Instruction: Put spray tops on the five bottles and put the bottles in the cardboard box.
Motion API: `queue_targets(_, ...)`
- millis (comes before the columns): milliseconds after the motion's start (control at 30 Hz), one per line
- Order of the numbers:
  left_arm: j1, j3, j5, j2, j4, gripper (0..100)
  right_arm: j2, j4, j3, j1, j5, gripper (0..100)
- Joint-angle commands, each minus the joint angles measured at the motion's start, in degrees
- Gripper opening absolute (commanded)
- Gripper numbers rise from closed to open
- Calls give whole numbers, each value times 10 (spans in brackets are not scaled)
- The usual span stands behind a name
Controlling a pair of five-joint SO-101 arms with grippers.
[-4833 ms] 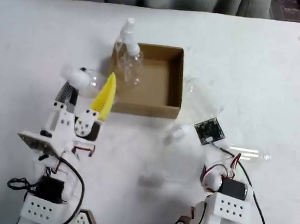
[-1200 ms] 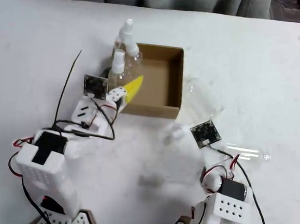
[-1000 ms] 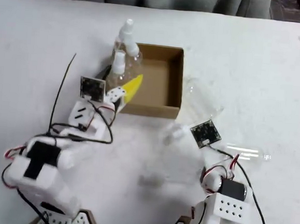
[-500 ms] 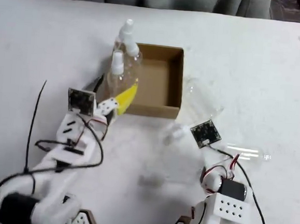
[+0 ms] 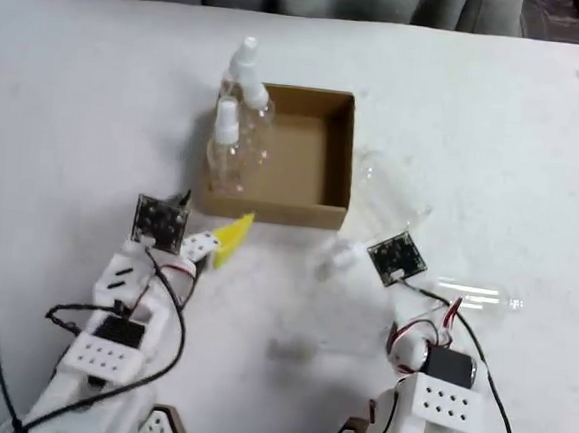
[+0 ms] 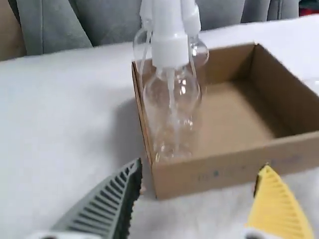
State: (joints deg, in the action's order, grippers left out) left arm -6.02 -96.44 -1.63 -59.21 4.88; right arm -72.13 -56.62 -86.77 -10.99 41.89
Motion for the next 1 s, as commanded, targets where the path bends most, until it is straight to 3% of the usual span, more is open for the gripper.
queue_targets(0, 6, -5, -2, -134, -176, 325, -5, 9, 4, -4, 4, 15)
queue_targets(267, 6, -10, -1, -307, -435, 324, -5, 6, 4, -7, -3, 15)
queue_targets(467, 6, -10, -5, -376, -585, 324, -5, 0, 23, -11, -58, 15)
queue_targets(600, 6, -10, -6, -378, -616, 324, -5, -43, 91, -51, -49, 15)
queue_targets(733, 6, -10, -6, -378, -618, 324, 0, -121, 194, -89, 8, 15)
queue_targets(967, 7, -10, -6, -378, -633, 323, 18, -172, 306, -127, 11, 15)
